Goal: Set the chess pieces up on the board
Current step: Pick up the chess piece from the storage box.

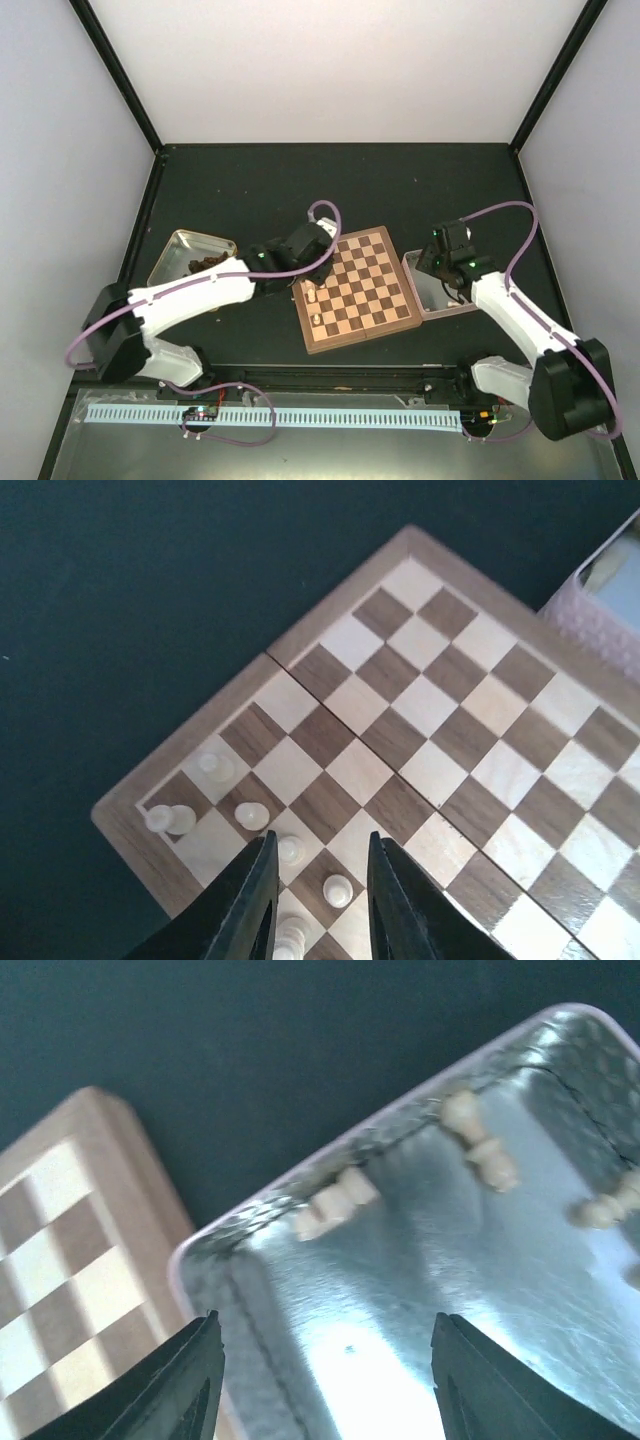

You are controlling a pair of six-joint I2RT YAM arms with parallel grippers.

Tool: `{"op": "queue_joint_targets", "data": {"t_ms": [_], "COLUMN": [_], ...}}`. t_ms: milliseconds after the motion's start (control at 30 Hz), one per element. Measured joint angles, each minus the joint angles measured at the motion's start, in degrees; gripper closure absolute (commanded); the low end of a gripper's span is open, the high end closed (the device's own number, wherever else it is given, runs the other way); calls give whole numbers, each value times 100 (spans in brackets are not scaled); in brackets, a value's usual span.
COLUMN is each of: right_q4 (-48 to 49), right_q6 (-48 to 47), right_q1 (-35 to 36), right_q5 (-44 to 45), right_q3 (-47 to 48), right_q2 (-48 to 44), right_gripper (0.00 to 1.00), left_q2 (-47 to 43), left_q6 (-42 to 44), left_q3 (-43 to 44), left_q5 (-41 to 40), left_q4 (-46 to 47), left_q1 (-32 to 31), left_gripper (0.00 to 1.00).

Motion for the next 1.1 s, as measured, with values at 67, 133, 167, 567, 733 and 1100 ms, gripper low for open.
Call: {"op": "queue_joint_targets", "data": {"t_ms": [67, 133, 167, 567, 733, 1100], "right_q4": [-28, 7, 42, 352, 352, 94], "right_q6": [72, 105, 118, -122, -254, -417], "right_q1": [-289, -516, -619, -922, -931, -933], "right_q5": [-31, -153, -243, -752, -748, -367], "right_q3": [2, 22, 44, 817, 946, 1047], "right_q2": [260, 551, 737, 2302, 2675, 2896], "right_gripper": [47, 49, 50, 58, 61, 68], "left_q2": [-461, -942, -1165, -2717, -2734, -2730], "left_q6": [-9, -13, -20, -24, -22, -22], "left_q3": [-254, -557, -723, -2122, -2135, -2135], "left_q5": [-37, -74, -83, -236, -236, -234], "left_q4": [267, 566, 750, 2159, 2306, 2385], "left_q1": [0, 7, 15, 210, 240, 271], "left_gripper": [66, 60, 57, 43, 43, 43]}}
